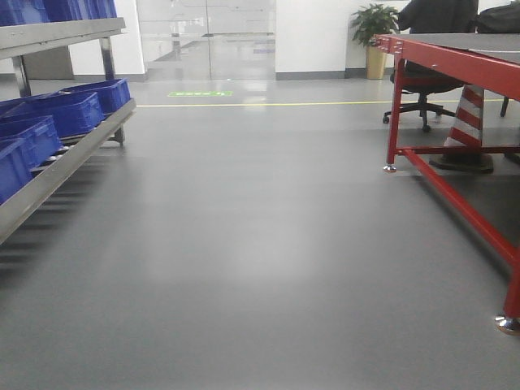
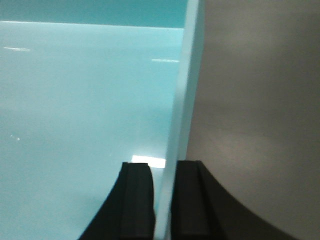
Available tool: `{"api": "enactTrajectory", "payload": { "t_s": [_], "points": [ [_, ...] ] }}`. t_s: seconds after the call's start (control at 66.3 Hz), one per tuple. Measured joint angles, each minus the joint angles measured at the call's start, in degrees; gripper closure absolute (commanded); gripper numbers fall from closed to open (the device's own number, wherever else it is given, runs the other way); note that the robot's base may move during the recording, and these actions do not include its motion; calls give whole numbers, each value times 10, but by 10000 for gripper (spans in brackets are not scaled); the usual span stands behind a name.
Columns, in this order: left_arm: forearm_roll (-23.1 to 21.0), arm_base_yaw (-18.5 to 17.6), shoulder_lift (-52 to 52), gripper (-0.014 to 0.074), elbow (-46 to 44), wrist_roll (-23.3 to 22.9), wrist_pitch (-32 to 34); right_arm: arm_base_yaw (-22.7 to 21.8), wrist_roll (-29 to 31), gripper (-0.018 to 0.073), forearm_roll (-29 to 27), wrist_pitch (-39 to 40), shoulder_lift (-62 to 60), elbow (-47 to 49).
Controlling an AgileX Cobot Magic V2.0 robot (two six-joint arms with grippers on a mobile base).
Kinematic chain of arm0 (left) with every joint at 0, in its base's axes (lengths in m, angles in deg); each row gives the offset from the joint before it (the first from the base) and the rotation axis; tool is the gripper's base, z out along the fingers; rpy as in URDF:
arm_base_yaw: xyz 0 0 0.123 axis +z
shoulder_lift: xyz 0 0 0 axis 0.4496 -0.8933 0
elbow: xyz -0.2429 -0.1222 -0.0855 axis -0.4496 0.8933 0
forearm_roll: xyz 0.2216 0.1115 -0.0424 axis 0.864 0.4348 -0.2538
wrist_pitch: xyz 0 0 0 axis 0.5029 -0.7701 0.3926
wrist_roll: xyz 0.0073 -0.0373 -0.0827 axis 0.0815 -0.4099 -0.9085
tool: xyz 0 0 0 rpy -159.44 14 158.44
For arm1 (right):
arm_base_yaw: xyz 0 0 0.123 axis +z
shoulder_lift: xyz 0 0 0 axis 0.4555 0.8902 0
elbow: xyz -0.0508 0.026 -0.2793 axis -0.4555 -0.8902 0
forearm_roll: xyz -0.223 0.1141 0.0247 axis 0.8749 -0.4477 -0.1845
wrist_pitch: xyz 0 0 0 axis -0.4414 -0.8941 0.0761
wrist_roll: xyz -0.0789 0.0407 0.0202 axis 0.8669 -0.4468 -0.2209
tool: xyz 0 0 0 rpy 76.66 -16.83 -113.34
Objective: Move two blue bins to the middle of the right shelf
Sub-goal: 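Drive the base away from the shelf holding the teal bin, then drive and turn the base toward another shelf of blue bins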
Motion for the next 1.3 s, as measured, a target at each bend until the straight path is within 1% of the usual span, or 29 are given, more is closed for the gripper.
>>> {"api": "enactTrajectory", "payload": {
  "t_s": [1.297],
  "points": [
    [1, 0, 0, 707, 0, 0, 1, 0, 0, 712, -1, 2, 0, 0]
  ]
}}
